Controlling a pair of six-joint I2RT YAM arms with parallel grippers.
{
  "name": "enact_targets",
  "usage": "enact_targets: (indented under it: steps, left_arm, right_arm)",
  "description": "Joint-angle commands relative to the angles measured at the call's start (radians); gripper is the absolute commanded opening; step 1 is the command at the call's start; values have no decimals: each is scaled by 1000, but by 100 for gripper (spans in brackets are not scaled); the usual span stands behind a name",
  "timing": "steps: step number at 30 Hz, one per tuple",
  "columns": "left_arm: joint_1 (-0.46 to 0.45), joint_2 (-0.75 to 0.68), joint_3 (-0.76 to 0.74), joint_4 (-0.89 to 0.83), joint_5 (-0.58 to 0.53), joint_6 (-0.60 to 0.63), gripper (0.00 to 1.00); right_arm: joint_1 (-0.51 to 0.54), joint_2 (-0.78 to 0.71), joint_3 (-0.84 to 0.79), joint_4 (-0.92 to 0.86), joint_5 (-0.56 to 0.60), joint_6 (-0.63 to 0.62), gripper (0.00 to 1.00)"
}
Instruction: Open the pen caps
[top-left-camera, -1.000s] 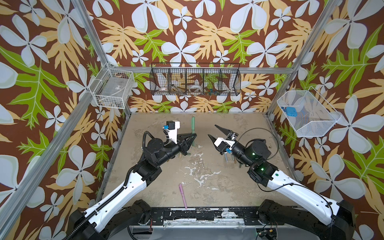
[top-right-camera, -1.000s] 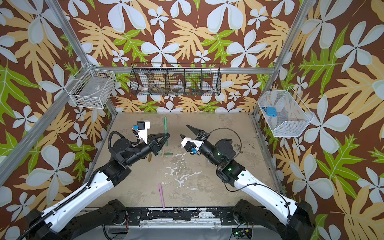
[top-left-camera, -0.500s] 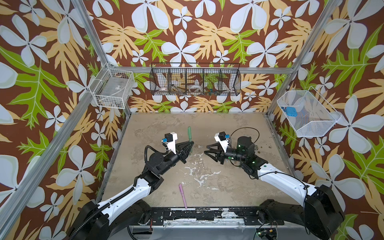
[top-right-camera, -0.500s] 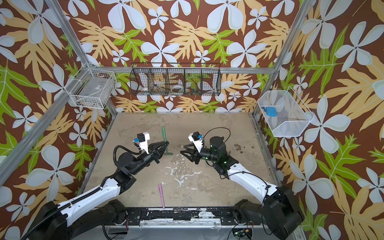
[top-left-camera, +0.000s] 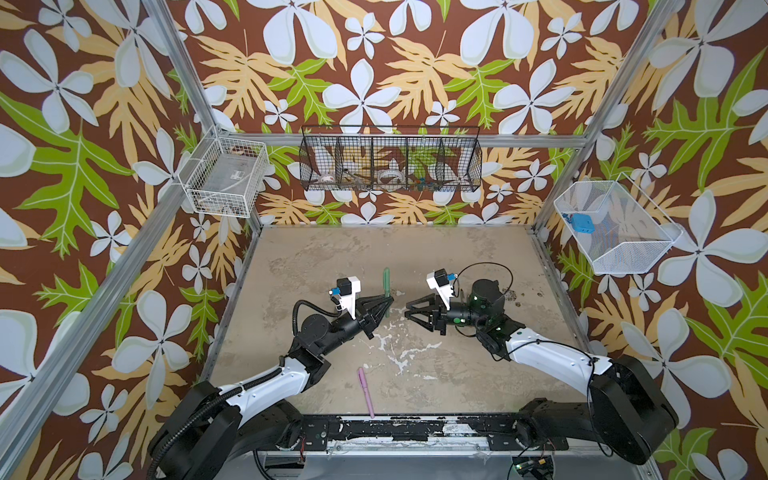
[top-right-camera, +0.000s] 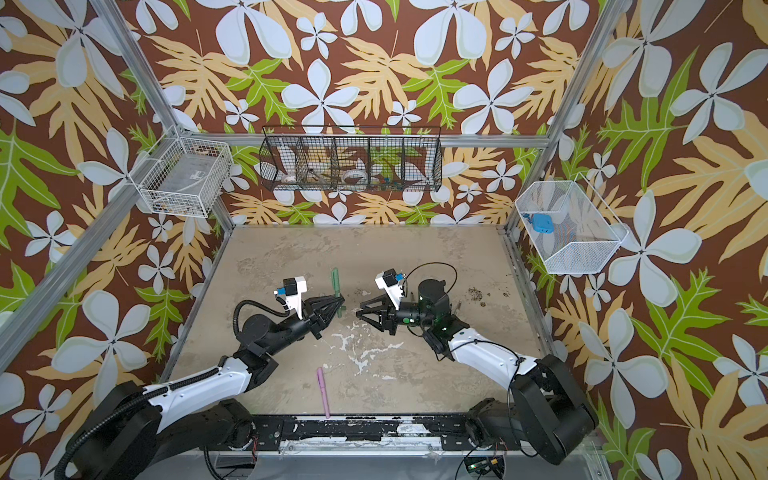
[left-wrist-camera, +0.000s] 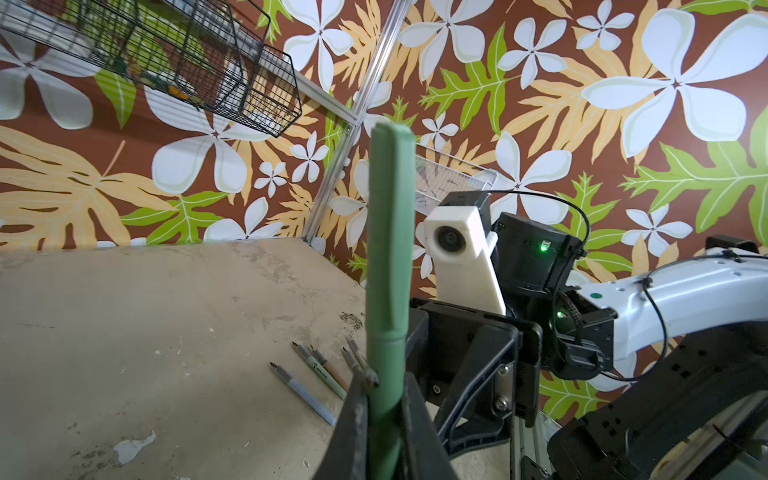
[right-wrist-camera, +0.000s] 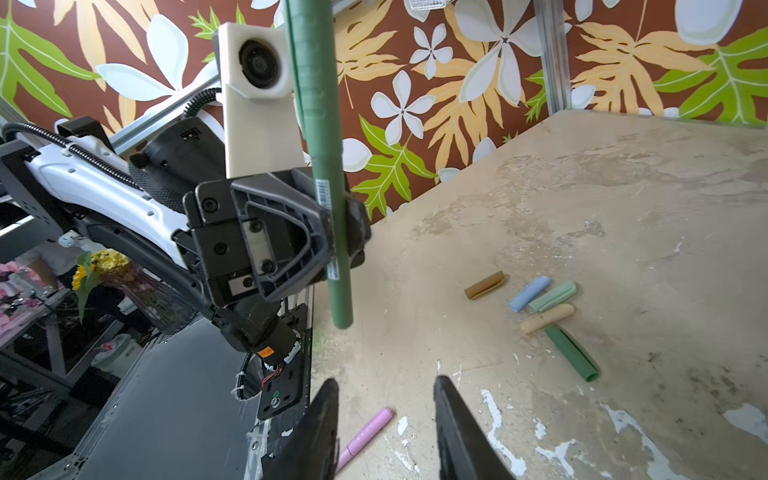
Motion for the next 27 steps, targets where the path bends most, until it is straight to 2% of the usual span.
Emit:
enact_targets:
  steps: [1, 12, 20, 27]
  left_arm:
    - [-3, 32, 2, 112, 69, -6, 0]
    - [-30, 74, -14, 212, 108, -14, 0]
    - [-50, 72, -14, 233, 113, -33, 0]
    - [-57, 87, -20, 282, 115, -62, 0]
  right_arm:
    - [27, 11, 6, 63, -19, 14, 39]
    - [79, 61, 14, 129, -18, 59, 32]
    - [121, 42, 12, 113, 16, 18, 16]
    - [133, 21, -14, 152, 35, 1, 11]
